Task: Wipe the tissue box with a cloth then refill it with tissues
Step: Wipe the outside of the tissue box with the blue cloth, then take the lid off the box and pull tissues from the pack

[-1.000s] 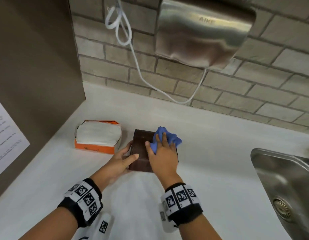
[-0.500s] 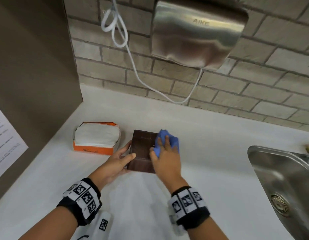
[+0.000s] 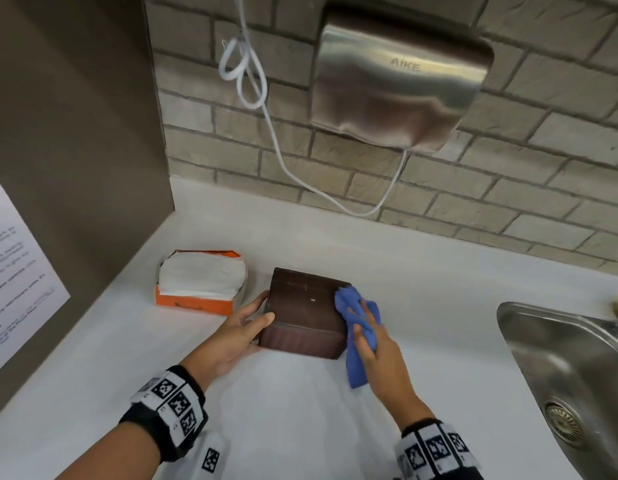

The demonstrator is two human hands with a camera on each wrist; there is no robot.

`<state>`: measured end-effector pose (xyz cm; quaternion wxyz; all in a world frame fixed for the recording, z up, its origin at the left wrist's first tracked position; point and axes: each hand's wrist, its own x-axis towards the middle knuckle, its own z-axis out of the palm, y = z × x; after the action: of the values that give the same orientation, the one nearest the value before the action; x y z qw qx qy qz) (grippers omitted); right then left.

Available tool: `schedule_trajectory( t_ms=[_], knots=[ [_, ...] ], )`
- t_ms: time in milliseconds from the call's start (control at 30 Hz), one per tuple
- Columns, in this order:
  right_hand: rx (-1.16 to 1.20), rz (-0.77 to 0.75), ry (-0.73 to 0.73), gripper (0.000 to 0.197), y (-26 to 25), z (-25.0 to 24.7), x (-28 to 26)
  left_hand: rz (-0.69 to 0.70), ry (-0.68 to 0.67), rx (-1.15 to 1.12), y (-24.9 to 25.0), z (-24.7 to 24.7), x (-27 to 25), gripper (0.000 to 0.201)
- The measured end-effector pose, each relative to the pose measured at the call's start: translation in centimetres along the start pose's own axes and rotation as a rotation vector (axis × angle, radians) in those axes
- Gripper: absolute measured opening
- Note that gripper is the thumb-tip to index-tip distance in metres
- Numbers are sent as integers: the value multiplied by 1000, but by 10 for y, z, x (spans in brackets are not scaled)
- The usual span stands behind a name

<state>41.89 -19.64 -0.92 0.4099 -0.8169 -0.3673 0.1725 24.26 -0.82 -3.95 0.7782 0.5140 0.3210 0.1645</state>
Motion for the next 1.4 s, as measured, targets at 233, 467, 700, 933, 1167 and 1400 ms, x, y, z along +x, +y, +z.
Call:
schedule_trajectory(
  t_ms=[233,467,700,933,1167,1400],
  knots=[
    [1264,514,20,58,23,-70,-7,-27,-15,-25,0,-2,0,51],
    [-48,132,142,38,26,-70,23,-29,-6,-18,-1,-1,1,50],
    [-783,195,-429,82,71,-19,41,-20,-14,-24,2,2,-6,45],
    [-779,150,-414,123,28,-39,44,-33,-39,-80,0,-5,-9,48],
    [-143,-116,-568,136,-21,-26,61,37,-55,29,-4,-6,-16,42],
    [-324,-155,-663,132,-34,-20,76,130,-153,605,6,-20,-4,134]
  ],
)
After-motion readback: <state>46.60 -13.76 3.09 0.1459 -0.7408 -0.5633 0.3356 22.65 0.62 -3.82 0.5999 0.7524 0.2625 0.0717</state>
